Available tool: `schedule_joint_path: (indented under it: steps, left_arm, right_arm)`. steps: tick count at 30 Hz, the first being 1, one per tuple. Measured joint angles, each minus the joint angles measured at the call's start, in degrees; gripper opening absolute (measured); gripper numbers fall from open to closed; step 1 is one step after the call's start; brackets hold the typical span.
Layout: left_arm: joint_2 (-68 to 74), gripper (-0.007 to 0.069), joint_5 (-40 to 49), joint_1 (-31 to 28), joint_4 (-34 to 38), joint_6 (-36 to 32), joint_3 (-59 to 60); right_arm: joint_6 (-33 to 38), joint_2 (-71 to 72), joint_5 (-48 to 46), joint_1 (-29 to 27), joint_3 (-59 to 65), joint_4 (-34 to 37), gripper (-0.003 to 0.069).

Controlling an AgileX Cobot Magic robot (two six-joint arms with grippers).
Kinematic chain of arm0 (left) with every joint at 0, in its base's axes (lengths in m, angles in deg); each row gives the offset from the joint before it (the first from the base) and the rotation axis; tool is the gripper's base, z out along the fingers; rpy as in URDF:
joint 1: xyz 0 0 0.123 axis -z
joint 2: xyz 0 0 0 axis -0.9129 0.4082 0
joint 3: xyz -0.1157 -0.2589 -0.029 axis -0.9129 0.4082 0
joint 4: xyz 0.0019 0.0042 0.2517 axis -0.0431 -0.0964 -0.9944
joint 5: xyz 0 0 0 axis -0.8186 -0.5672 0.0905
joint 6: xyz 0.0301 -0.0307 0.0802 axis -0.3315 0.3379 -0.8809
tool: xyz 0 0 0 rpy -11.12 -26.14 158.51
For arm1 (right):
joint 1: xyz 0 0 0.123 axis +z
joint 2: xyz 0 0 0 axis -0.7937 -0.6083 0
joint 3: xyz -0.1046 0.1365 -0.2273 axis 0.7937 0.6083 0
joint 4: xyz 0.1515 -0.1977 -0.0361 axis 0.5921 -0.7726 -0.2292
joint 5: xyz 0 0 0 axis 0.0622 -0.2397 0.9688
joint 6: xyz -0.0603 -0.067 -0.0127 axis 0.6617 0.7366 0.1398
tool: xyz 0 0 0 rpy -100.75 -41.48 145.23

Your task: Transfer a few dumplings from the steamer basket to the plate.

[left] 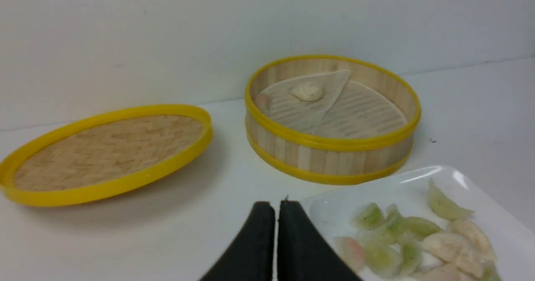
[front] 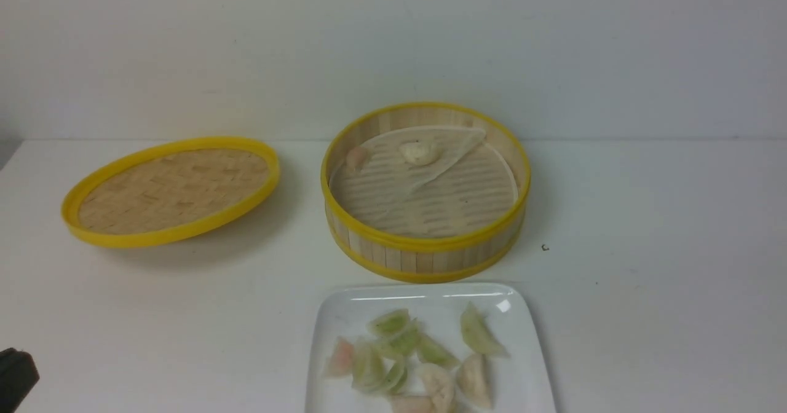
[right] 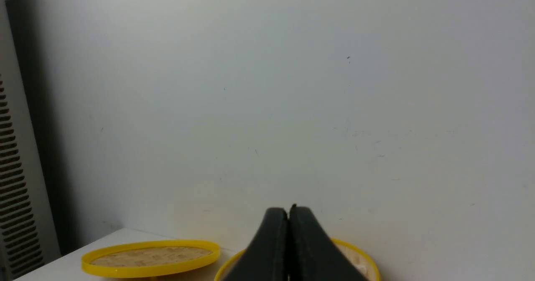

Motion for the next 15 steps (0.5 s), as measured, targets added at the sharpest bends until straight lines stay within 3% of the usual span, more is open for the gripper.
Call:
schedule_joint_path:
  steps: [3, 9, 15]
  left_arm:
    - [-0.89, -0.0006, -3.62, -1.36, -2.07, 0.00, 2.97]
    - [-5.83, -0.0006, -15.25, -12.20, -3.91, 0.00, 18.85]
    - [-5.97, -0.0006, -12.52, -15.99, -4.23, 0.00, 22.16]
  right_arm:
    - [0.00, 0.00, 0.00, 0.00, 0.00, 0.00, -0.0015]
    - [0.00, 0.00, -0.02, 0.00, 0.00, -0.14, -0.0015]
    - [0.00, 0.00, -0.07, 0.00, 0.04, -0.18, -0.0015]
